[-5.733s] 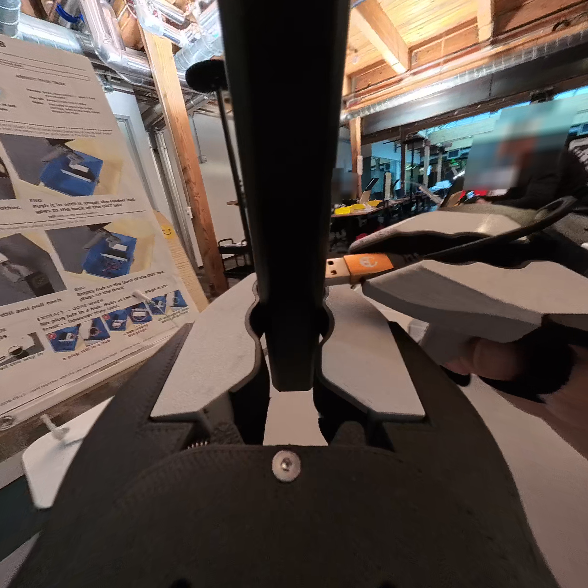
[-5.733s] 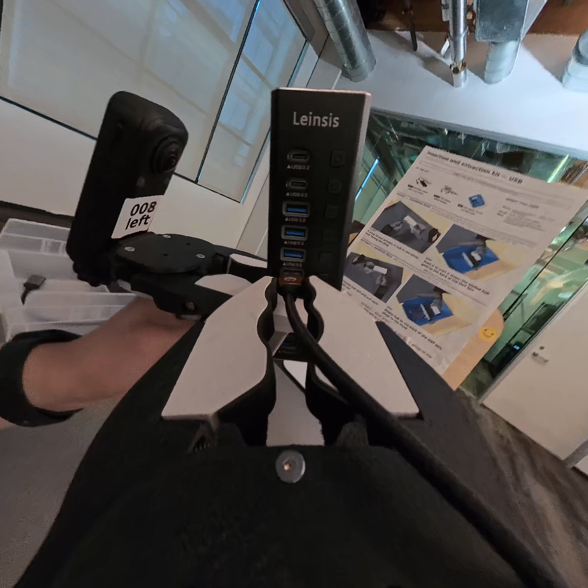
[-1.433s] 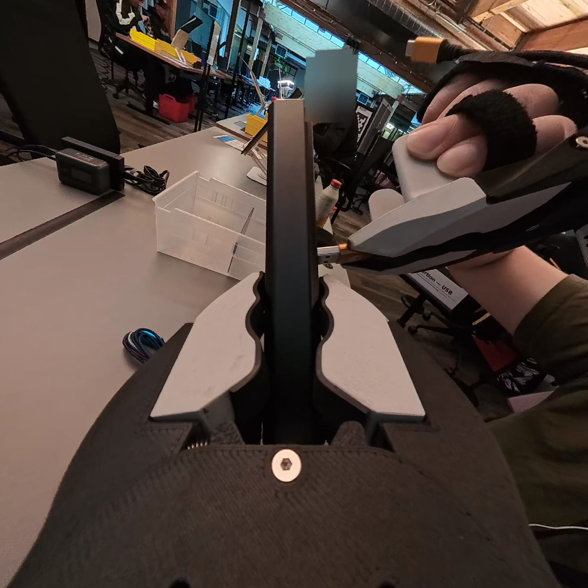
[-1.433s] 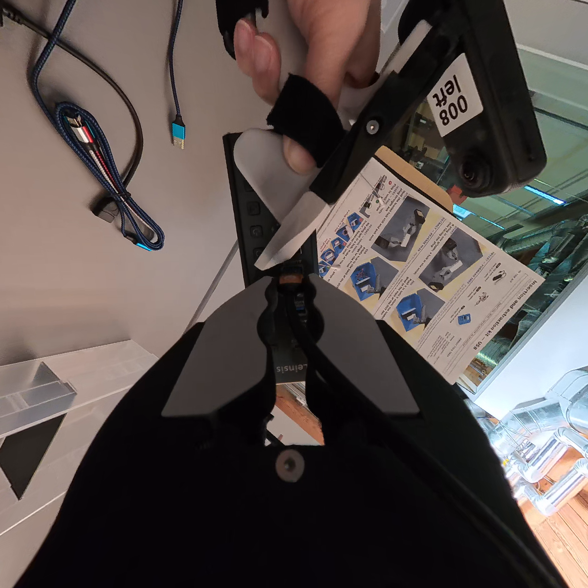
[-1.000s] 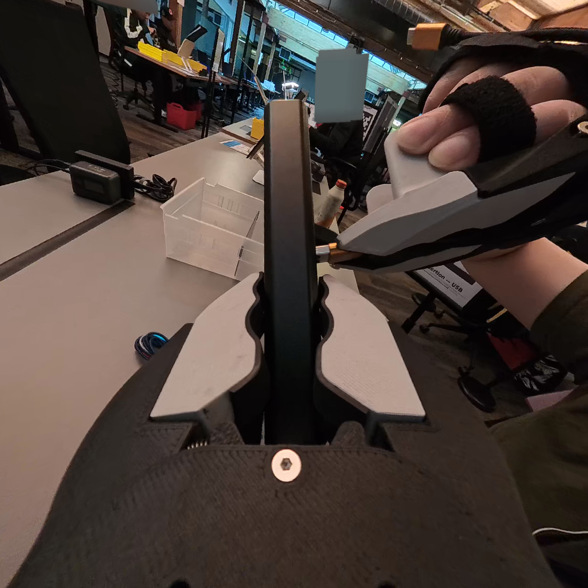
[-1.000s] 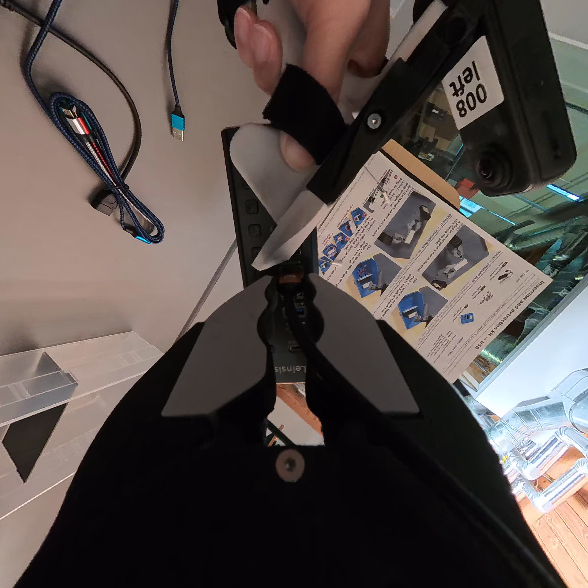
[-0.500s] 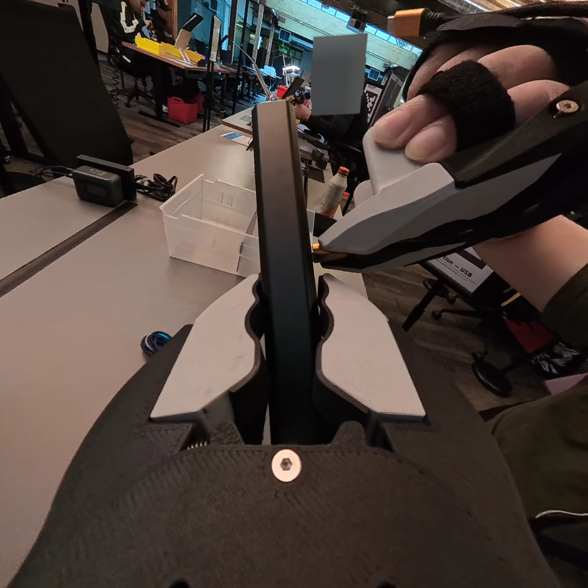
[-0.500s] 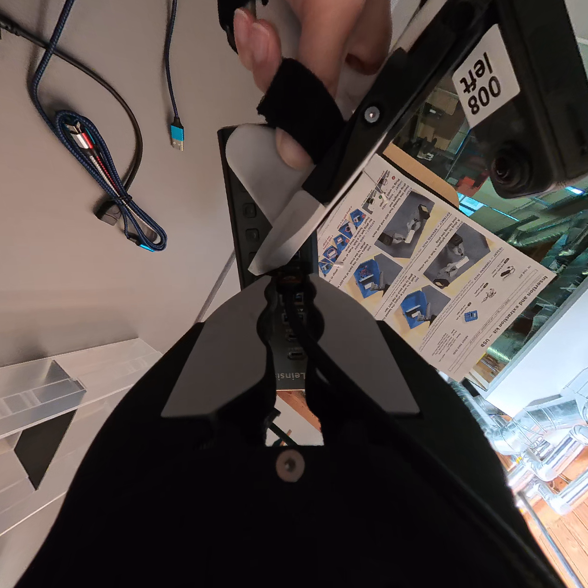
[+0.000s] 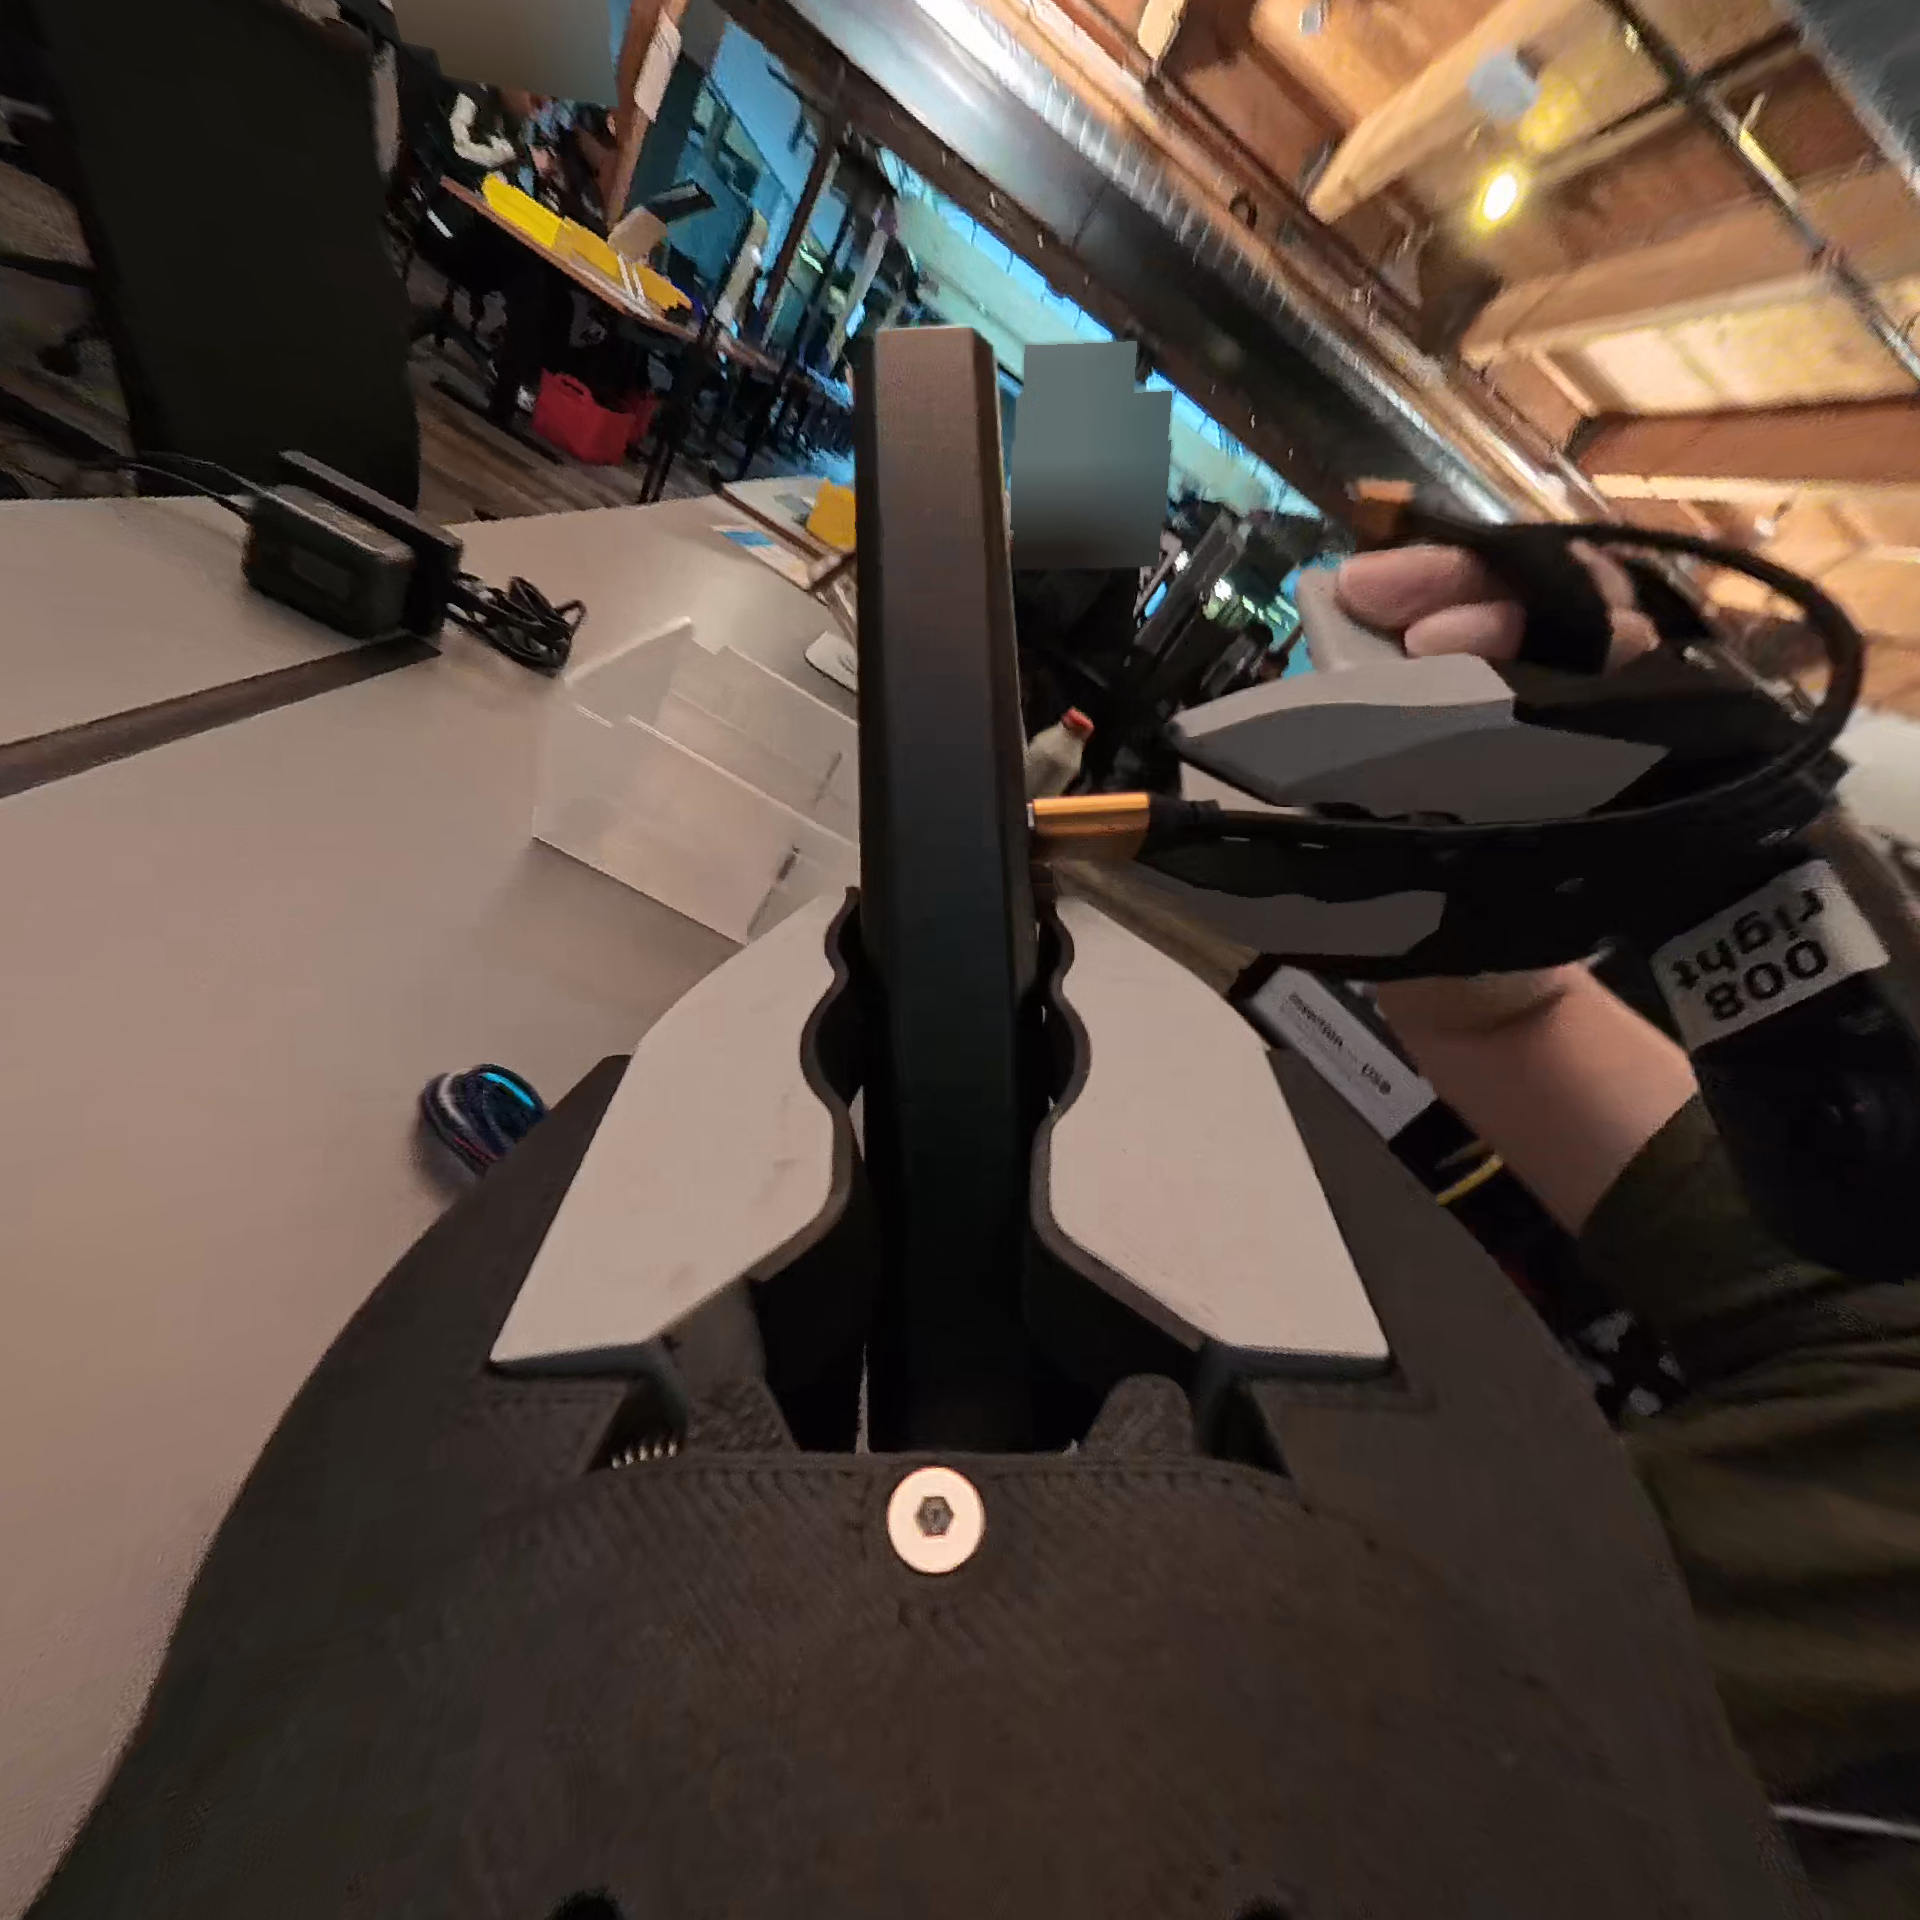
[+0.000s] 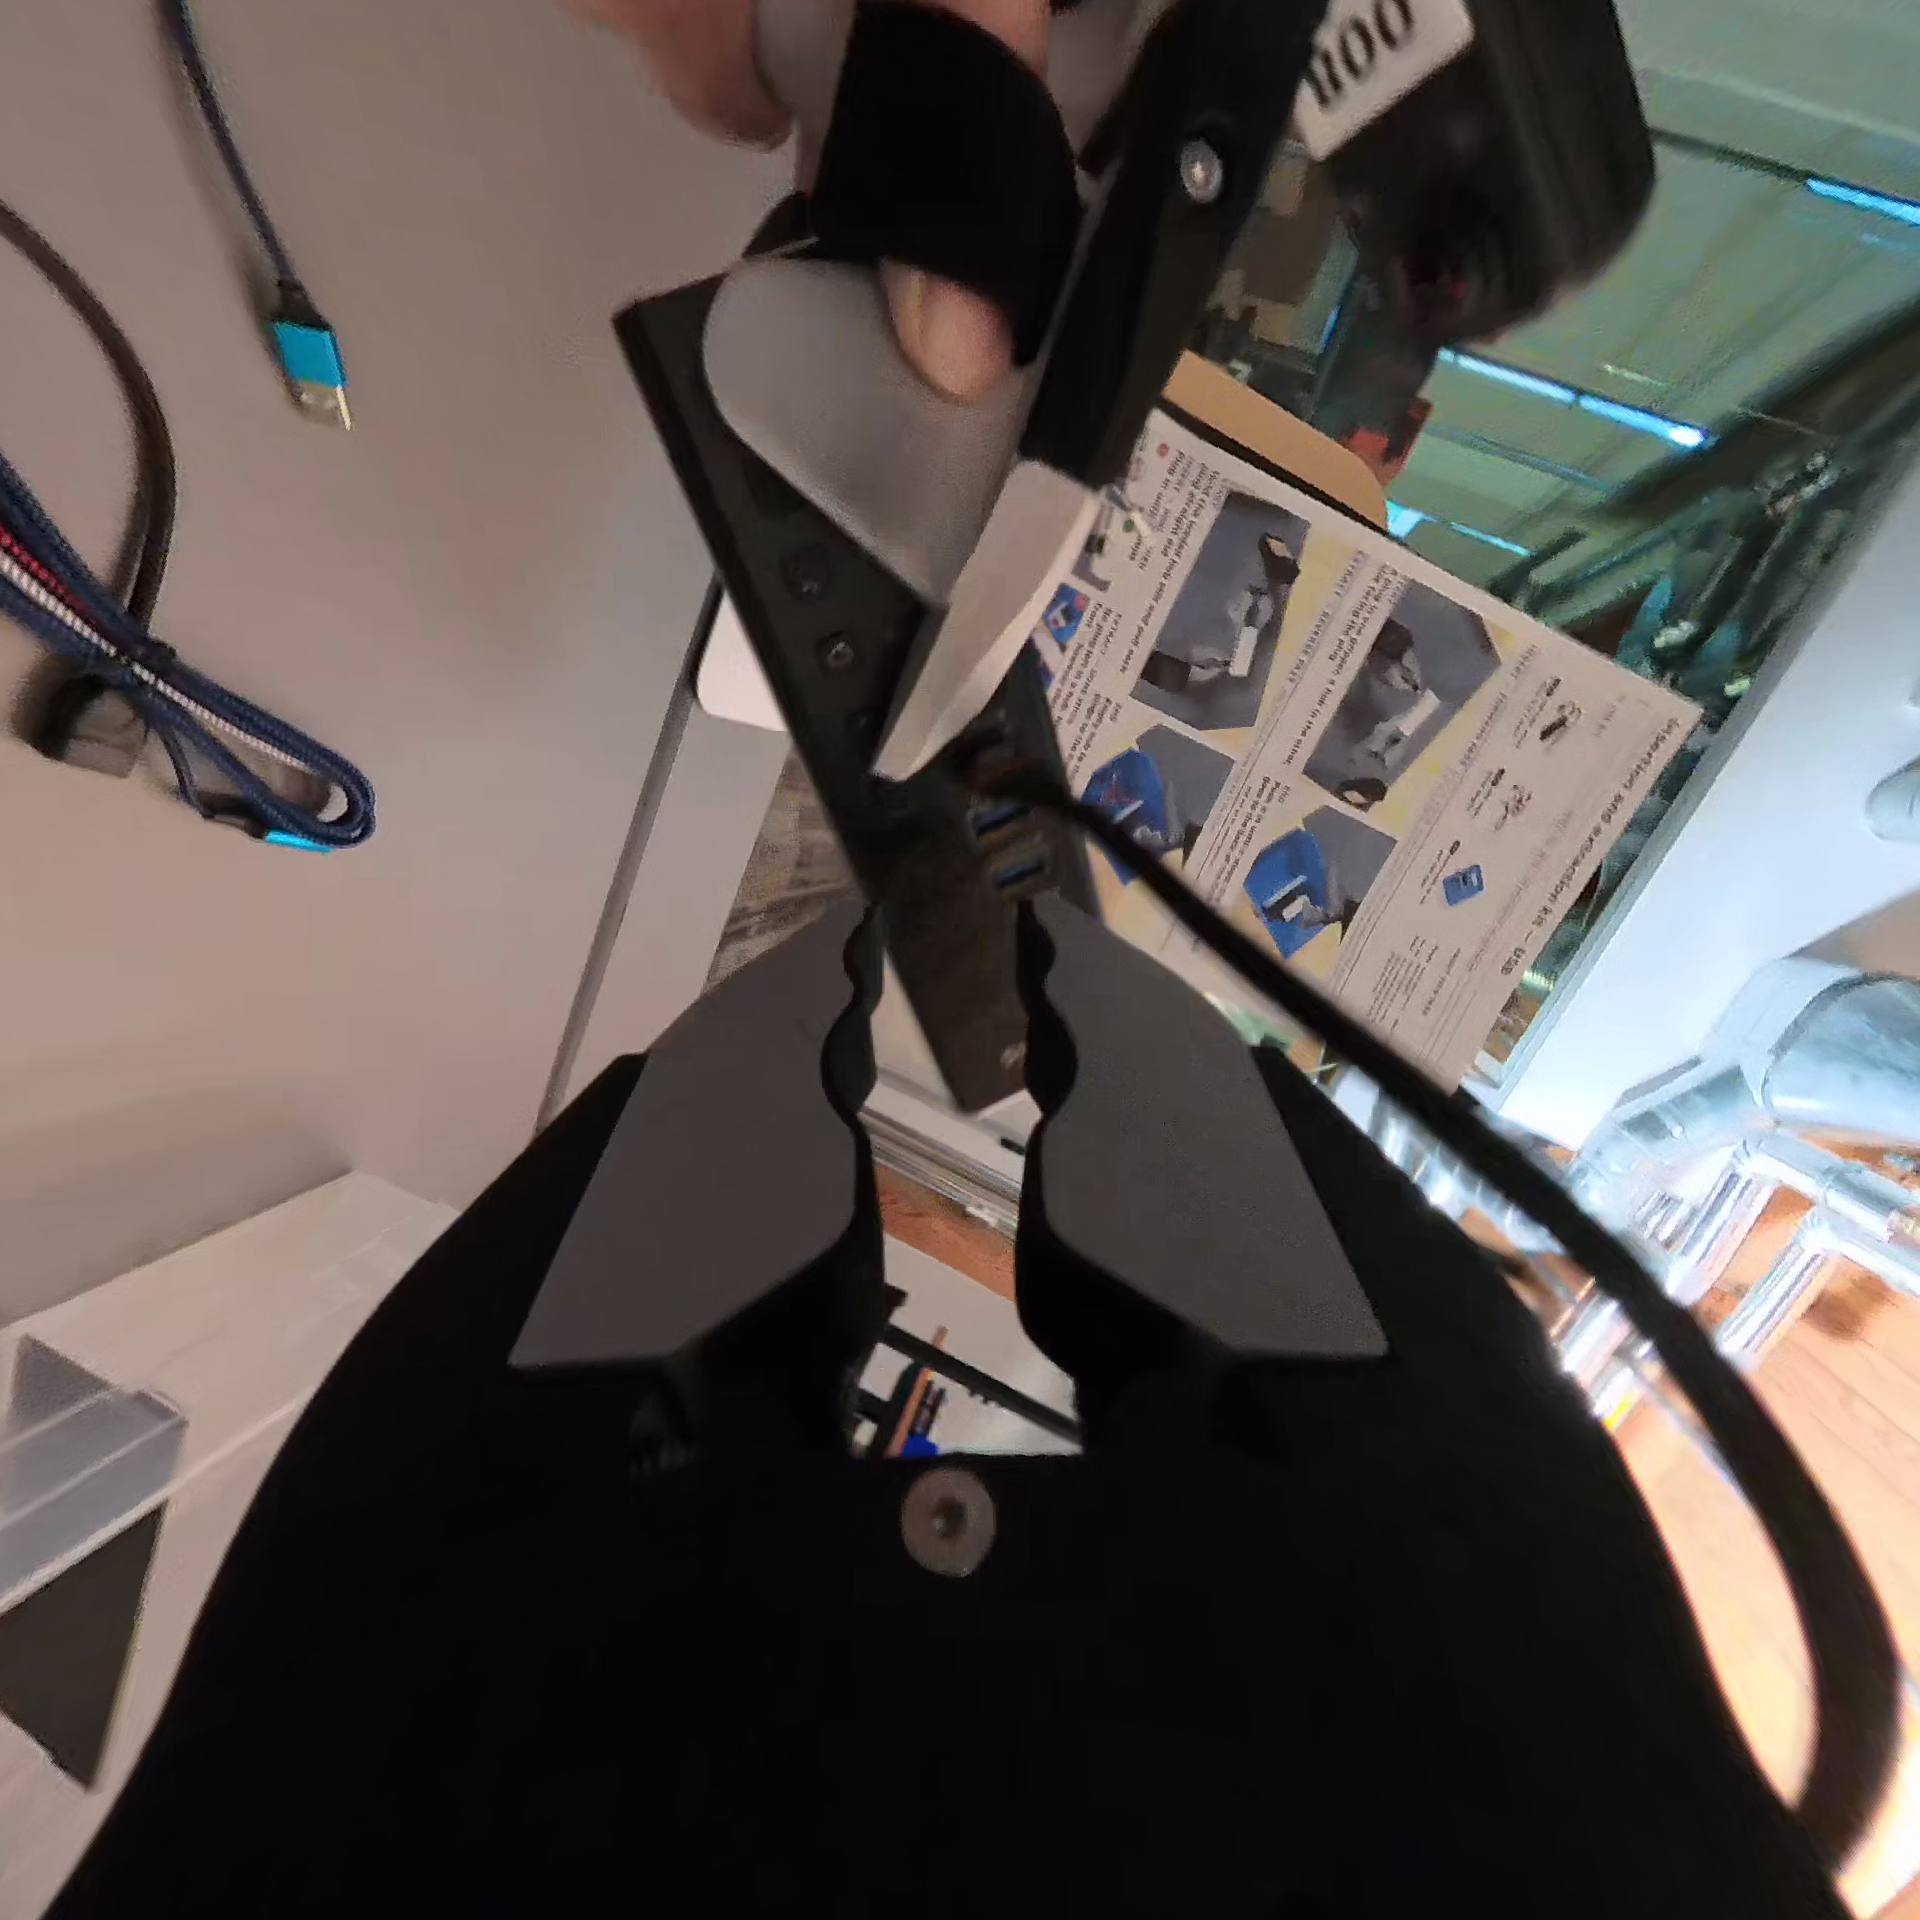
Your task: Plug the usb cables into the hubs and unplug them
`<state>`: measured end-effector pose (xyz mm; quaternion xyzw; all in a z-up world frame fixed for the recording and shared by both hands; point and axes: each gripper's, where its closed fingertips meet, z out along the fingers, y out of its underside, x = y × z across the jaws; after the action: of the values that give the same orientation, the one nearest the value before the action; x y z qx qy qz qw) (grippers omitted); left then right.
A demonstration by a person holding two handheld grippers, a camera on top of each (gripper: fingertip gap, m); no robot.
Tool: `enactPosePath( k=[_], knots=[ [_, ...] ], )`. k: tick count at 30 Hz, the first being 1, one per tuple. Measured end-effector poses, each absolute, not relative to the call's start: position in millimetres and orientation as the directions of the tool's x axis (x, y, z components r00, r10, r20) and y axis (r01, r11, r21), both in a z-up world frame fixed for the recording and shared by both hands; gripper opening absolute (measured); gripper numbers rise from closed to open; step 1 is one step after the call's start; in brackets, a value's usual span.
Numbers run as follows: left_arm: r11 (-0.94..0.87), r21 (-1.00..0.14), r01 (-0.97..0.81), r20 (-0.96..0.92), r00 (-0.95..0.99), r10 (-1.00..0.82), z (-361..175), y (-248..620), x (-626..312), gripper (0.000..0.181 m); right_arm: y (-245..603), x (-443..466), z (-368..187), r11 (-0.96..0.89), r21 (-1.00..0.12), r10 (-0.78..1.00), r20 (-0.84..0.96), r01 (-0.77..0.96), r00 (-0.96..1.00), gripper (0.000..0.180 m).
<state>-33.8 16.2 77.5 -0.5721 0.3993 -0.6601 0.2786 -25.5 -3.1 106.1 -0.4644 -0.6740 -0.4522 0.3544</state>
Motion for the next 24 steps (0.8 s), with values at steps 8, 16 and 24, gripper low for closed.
enactPosePath(
  k=[8, 16, 24],
  knots=[
    [-0.507, -0.841, 0.187, 0.498, -0.094, -0.862, 101, 64, -64, 0.029, -42, -21, 15, 0.039, -0.365, 0.648, 0.718, 0.930, 0.255, 0.022],
    [-0.134, -0.949, 0.284, 0.198, 0.208, -0.958, 105, 86, -80, 0.029, -95, -83, 102, 0.179, -0.927, 0.757, 0.344, 0.330, 0.555, 0.024],
    [0.142, -0.968, 0.208, -0.059, 0.362, -0.930, 105, 78, -77, 0.029, 0, -31, 242, 0.012, -1.000, 0.560, 0.024, 0.021, 0.828, 0.069]
  ],
)
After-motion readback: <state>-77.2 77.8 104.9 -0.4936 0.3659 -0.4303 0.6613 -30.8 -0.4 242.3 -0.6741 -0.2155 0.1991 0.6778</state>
